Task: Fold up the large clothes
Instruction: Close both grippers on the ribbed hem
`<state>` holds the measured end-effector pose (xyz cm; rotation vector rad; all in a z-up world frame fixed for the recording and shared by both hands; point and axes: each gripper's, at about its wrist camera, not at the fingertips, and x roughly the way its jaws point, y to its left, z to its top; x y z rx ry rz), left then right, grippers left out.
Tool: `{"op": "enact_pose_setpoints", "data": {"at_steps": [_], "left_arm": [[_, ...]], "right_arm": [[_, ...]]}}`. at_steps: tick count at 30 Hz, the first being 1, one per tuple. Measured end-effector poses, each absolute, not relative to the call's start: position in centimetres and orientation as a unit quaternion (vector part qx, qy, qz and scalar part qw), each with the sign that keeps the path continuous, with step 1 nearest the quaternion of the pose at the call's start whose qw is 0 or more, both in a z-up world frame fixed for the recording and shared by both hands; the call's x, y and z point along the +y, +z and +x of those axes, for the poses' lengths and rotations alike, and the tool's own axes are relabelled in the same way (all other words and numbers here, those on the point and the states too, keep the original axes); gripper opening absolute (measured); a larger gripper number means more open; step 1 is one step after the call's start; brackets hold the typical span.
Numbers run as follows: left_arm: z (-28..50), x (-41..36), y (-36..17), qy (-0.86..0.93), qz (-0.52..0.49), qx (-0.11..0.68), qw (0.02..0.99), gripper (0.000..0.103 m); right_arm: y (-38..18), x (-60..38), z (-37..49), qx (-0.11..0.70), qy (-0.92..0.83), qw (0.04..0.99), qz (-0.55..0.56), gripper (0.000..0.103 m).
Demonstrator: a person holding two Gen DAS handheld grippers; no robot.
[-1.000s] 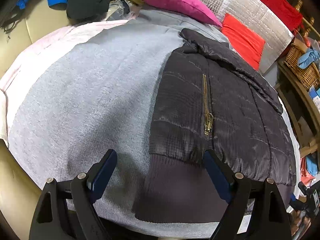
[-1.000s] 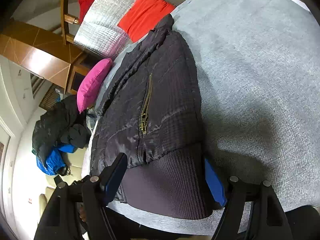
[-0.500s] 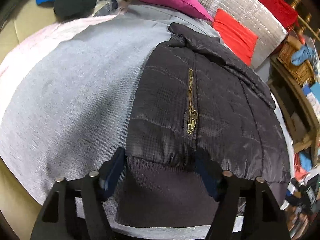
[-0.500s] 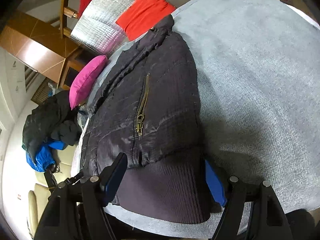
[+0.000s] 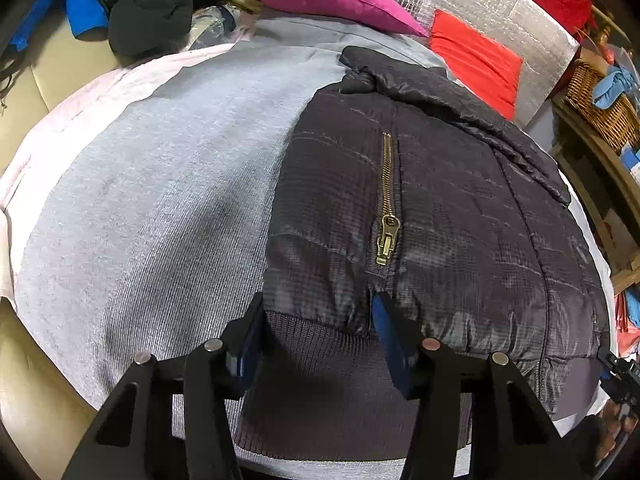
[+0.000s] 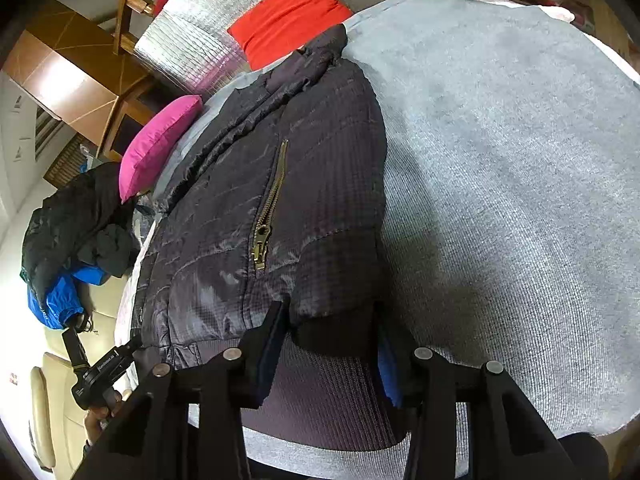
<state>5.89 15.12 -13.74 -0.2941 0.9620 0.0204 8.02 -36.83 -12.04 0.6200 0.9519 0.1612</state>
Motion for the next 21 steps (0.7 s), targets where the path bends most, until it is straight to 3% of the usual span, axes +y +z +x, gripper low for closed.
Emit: {"op": "enact_pose_setpoints", "data": {"at_steps": [4, 9, 11, 12, 13, 14, 17, 21], "left_arm": [[5.8, 15.1, -13.7, 0.011, -0.137, 0.459, 0.878, 0.055], [5.3, 15.2, -13.7, 0.010, -0.138, 0.457, 0.879, 0.055], [5.2, 15.0, -13.6, 0.010, -0.131, 0.456, 0.880, 0.055], [5.2, 15.0, -13.6, 0.009, -0.127, 0.457, 0.880, 0.051], [5.2, 14.9, -13.5, 0.010, -0.123, 0.457, 0.881, 0.048], [5.1, 14.7, -13.4, 0.014, -0.113, 0.457, 0.882, 0.037], [4.9, 14.4, -12.8, 0.003, -0.092, 0.456, 0.885, 0.020], [4.2, 14.5, -11.9, -0.010, -0.090, 0.450, 0.889, 0.015]], "right_arm": [[-12.3, -37.2, 8.2, 0.448, 0.090, 0.829, 0.323, 0.060], [-12.3, -36.9, 8.4, 0.458, 0.092, 0.829, 0.309, 0.060], [-12.1, -36.4, 8.5, 0.468, 0.079, 0.834, 0.281, 0.044], [-12.0, -36.4, 8.5, 0.472, 0.074, 0.835, 0.273, 0.042], [-12.1, -36.4, 8.5, 0.474, 0.073, 0.834, 0.273, 0.035], [-12.1, -36.5, 8.5, 0.476, 0.072, 0.833, 0.273, 0.026], [-12.0, -36.3, 8.3, 0.481, 0.076, 0.832, 0.268, 0.017], [-11.5, -36.0, 7.8, 0.480, 0.085, 0.833, 0.262, 0.012]]}}
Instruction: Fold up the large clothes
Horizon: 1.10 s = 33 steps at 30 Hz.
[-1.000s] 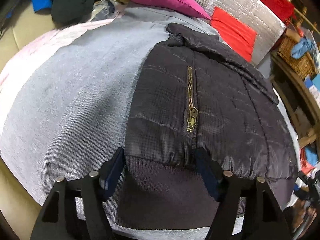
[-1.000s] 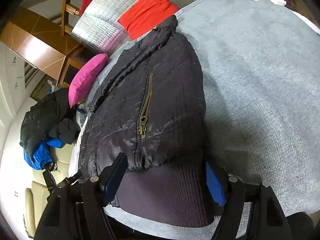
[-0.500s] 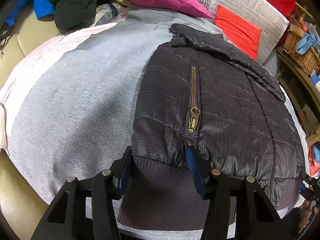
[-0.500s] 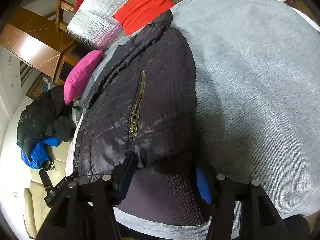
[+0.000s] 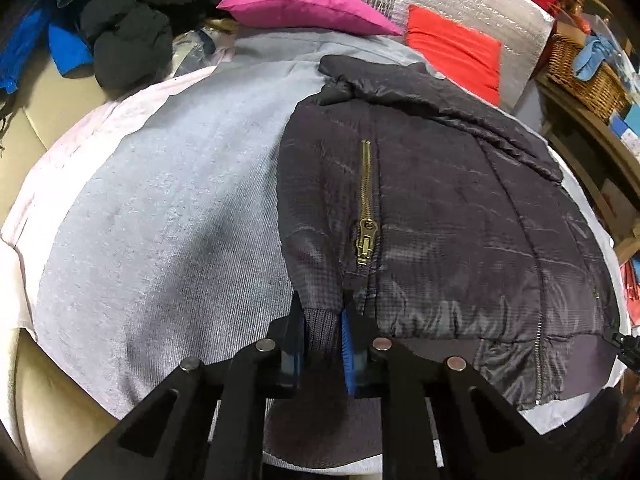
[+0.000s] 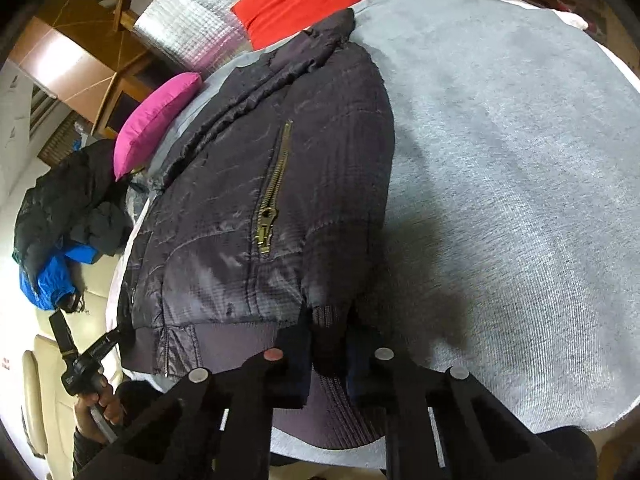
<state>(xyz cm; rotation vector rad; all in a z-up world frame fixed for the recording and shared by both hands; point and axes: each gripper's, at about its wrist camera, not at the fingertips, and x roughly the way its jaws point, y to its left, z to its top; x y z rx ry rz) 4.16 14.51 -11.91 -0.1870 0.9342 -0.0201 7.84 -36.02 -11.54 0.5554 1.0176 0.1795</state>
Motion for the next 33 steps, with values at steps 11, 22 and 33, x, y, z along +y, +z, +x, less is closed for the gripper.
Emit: {"op": "enact_pose_setpoints", "data": {"at_steps": [11, 22, 33], "left_arm": [[2.4, 16.2, -11.8, -0.029, -0.138, 0.470, 0.871, 0.024], [4.1, 14.6, -12.7, -0.001, -0.113, 0.474, 0.873, 0.036], [1.3, 16.3, -10.0, -0.033, -0.130, 0.455, 0.880, 0.015]], "right_arm": [[-11.0, -37.8, 5.4, 0.473, 0.129, 0.815, 0.309, 0.016], [-12.2, -37.8, 7.1, 0.465, 0.107, 0.815, 0.329, 0.046], [-11.3, -37.3, 6.1, 0.473, 0.128, 0.816, 0.308, 0.015]]}}
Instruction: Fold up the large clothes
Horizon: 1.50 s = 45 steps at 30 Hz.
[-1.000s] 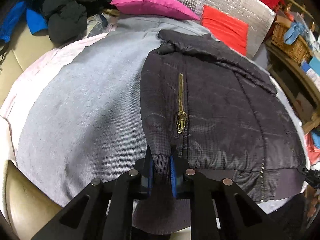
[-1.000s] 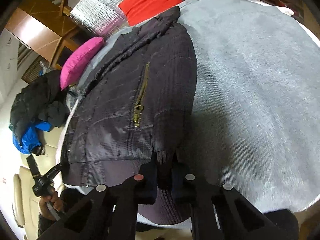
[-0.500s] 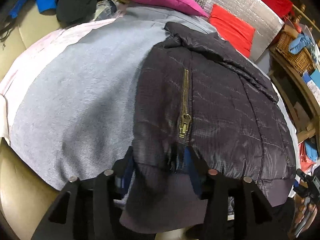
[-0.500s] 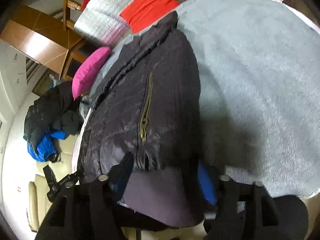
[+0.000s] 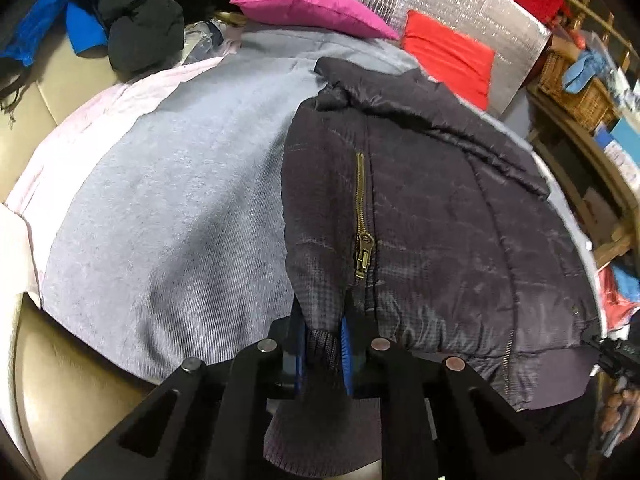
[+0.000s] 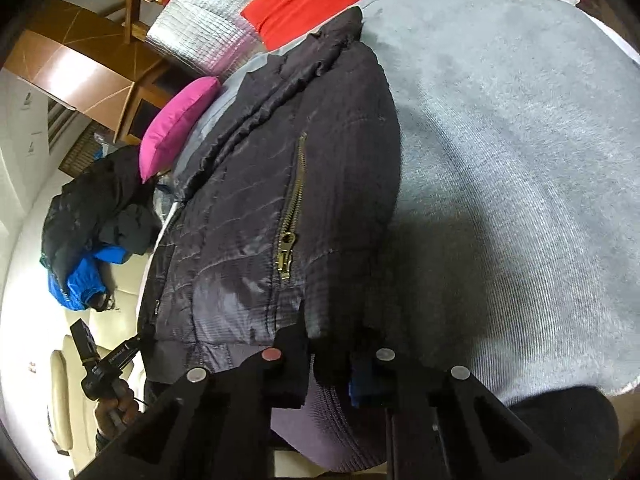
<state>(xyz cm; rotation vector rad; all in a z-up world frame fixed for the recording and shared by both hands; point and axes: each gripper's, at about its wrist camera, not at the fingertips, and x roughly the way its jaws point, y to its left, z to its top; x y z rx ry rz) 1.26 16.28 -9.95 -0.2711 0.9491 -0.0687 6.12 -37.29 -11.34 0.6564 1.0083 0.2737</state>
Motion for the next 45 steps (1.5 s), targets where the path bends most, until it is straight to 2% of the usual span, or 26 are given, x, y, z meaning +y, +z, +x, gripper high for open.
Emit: {"op": "enact_pose_setpoints", "data": {"at_steps": [9, 17, 45], "left_arm": [[-1.2, 18.2, -7.6, -0.066, -0.172, 0.429, 0.884, 0.015], [-1.7, 18.1, -6.9, -0.065, -0.166, 0.431, 0.885, 0.015], [-2.5, 18.5, -6.1, -0.081, -0.148, 0.427, 0.888, 0.015]], "right_arm": [[-9.4, -38.5, 3.3, 0.447, 0.176, 0.802, 0.354, 0.015], [-9.5, -39.5, 1.4, 0.424, 0.201, 0.787, 0.400, 0.015], [-9.9, -40.5, 1.0, 0.421, 0.229, 0.776, 0.410, 0.015]]}}
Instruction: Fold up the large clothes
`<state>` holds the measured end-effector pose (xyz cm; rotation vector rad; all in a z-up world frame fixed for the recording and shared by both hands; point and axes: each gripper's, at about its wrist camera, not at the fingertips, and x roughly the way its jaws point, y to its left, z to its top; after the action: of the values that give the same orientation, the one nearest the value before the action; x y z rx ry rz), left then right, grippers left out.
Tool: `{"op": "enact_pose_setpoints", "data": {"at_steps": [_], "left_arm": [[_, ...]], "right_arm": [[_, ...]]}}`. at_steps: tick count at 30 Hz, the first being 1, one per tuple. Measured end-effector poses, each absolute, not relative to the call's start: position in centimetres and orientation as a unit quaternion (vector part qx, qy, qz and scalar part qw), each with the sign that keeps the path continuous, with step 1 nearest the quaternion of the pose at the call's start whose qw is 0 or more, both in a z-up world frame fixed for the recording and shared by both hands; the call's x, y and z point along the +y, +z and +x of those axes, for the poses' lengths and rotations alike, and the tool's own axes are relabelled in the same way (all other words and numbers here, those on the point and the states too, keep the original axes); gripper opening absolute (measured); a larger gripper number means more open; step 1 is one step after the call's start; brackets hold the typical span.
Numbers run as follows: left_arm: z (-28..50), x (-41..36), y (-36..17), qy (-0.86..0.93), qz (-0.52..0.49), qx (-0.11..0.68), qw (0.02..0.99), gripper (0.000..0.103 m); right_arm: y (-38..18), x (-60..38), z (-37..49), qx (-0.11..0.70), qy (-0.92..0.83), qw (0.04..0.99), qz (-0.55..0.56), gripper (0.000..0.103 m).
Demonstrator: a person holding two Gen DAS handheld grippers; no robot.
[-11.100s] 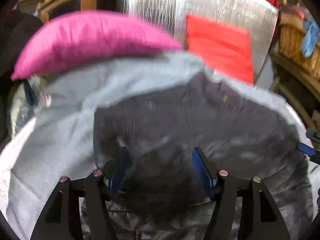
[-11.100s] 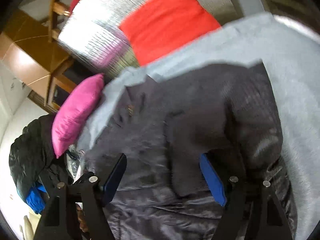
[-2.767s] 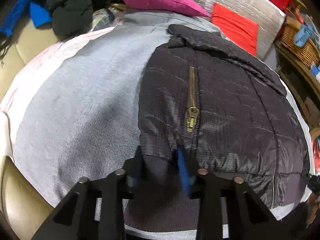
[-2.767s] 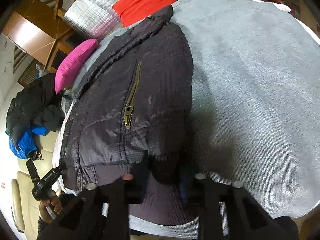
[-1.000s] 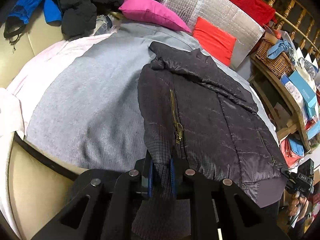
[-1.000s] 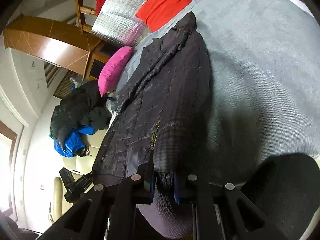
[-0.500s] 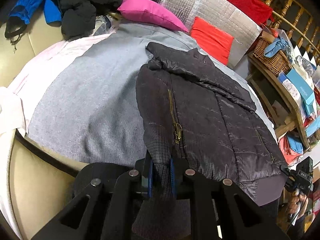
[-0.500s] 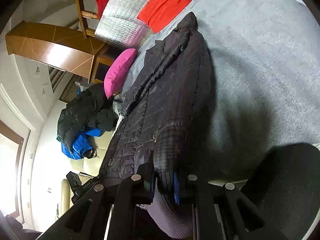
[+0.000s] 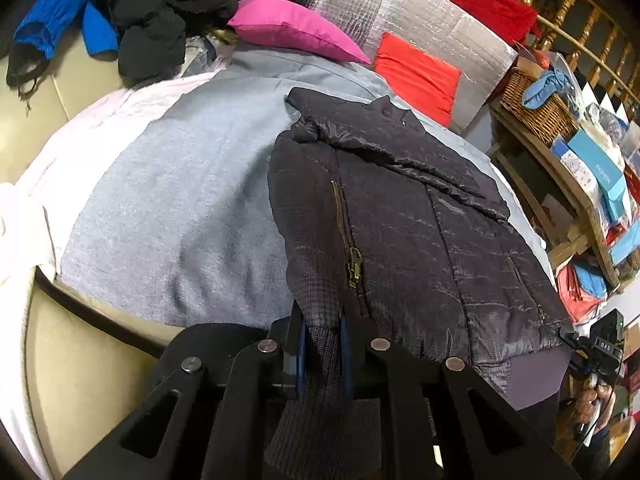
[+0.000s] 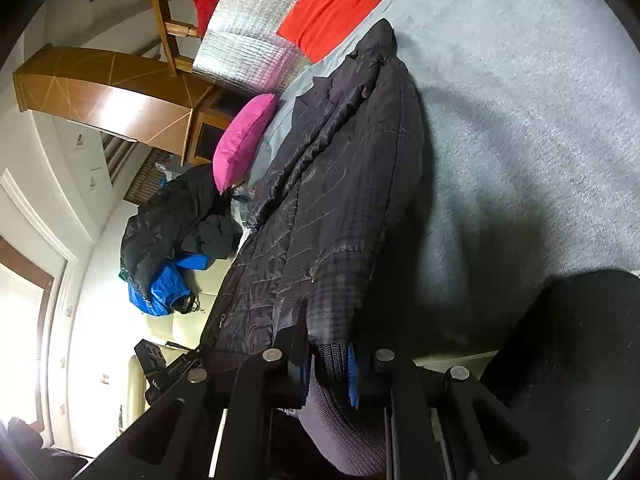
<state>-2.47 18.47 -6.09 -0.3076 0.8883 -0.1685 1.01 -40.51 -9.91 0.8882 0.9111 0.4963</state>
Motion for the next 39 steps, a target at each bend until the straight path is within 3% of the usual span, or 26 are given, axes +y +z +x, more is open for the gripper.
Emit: {"op": "enact_pose_setpoints", "data": {"at_steps": [24, 39], "left_arm": [[-1.5, 18.8, -3.2, -0.096, -0.176, 0.389, 0.899, 0.015], [-0.4, 17.9, -3.1, -0.062, -0.143, 0.405, 0.901, 0.015]], "right_arm": [[-8.0, -40.8, 3.1, 0.392, 0.294, 0.772, 0.405, 0.015], [-6.6, -40.2, 4.0, 0.384, 0.301, 0.778, 0.396, 0.015]]}}
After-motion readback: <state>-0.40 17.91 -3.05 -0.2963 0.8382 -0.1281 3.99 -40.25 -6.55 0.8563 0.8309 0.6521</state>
